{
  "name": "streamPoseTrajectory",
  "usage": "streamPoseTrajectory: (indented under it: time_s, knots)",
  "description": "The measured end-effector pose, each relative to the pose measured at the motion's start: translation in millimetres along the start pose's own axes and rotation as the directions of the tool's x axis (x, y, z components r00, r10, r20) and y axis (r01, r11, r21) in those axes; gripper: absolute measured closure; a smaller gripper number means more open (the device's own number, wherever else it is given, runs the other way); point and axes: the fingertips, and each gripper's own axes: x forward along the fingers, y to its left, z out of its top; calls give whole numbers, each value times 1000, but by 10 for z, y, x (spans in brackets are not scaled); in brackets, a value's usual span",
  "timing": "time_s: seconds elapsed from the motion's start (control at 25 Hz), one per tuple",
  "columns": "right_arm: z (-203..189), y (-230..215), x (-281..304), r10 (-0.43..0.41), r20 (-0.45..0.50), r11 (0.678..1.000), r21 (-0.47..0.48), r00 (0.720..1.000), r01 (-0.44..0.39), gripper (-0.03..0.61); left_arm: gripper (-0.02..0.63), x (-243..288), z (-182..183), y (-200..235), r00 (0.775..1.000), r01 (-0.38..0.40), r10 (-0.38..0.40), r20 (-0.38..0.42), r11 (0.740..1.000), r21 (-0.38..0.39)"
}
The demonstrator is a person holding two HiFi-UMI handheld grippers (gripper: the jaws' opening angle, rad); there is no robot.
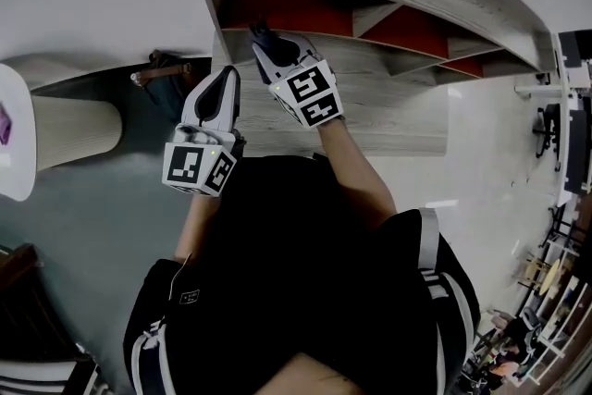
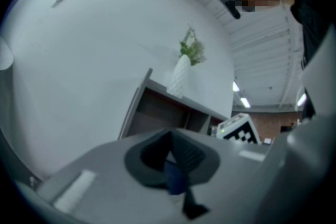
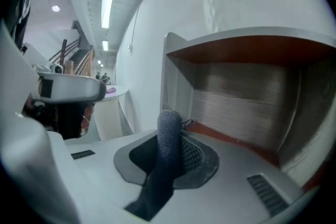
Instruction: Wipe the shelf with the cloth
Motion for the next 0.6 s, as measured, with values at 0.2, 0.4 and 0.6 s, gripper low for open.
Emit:
streamPoseTrajectory:
  time_s: [0.2, 0.4, 0.6]
  knots:
    - [14, -183, -358, -88, 54, 995, 54, 995, 85, 525, 610, 146, -61, -164, 998, 55, -55, -22, 998, 0]
    - [-24, -421, -726, -232, 90, 967, 129, 969, 219, 525, 611, 280, -112, -292, 996, 87, -87, -29, 996, 2]
    - [-59, -491, -1028, -310, 149, 939, 205, 939, 278, 525, 611, 337, -130, -418, 996, 85, -84, -32, 995, 58]
